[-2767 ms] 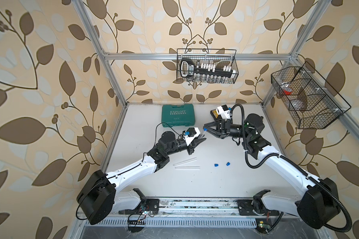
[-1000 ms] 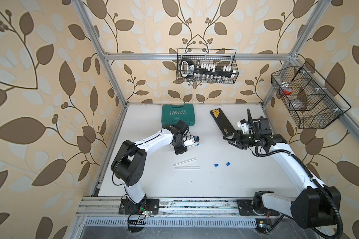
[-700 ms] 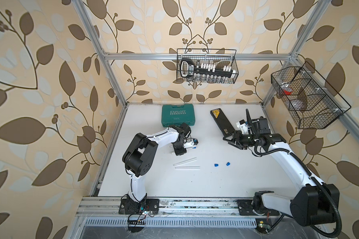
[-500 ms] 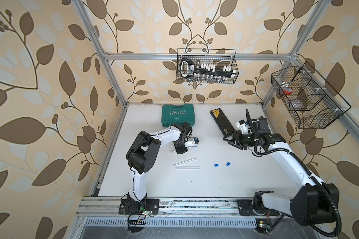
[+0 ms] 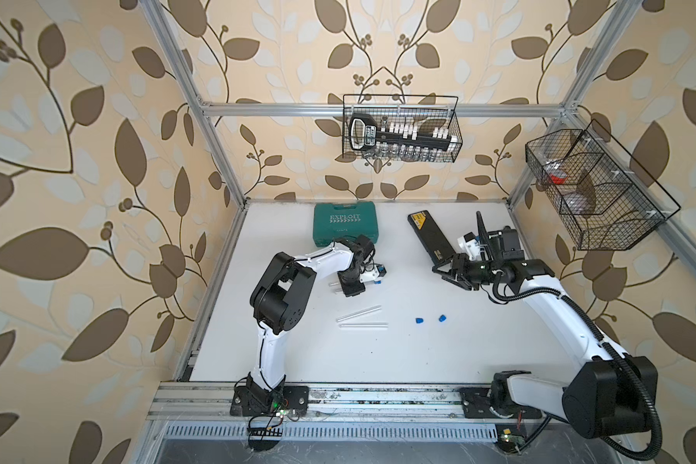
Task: Insert stoppers into test tubes
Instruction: Place the test tube at the center of the board.
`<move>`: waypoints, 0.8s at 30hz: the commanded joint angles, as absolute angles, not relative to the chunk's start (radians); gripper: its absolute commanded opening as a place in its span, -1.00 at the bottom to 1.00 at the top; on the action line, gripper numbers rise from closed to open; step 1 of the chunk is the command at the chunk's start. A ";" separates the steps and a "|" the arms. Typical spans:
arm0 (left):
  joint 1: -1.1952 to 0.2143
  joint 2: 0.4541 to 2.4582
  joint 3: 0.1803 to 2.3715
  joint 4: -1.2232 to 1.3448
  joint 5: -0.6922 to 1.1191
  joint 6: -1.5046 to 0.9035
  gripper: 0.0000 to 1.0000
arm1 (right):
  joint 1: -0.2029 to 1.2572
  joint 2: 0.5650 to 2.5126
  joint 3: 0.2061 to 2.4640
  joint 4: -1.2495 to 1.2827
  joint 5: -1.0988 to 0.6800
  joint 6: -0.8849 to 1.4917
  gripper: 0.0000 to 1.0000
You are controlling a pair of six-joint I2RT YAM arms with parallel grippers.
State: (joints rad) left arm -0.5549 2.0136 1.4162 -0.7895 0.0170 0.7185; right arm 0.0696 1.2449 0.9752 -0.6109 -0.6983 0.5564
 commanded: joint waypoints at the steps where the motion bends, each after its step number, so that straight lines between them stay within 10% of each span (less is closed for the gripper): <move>1: -0.546 2.008 1.434 -0.794 -0.002 0.702 -0.58 | 0.070 1.250 0.999 -0.635 -0.694 0.541 0.03; 24: -0.545 1.551 1.181 -0.534 0.347 0.640 -0.48 | 0.069 1.239 1.008 -0.652 -0.680 0.524 -0.04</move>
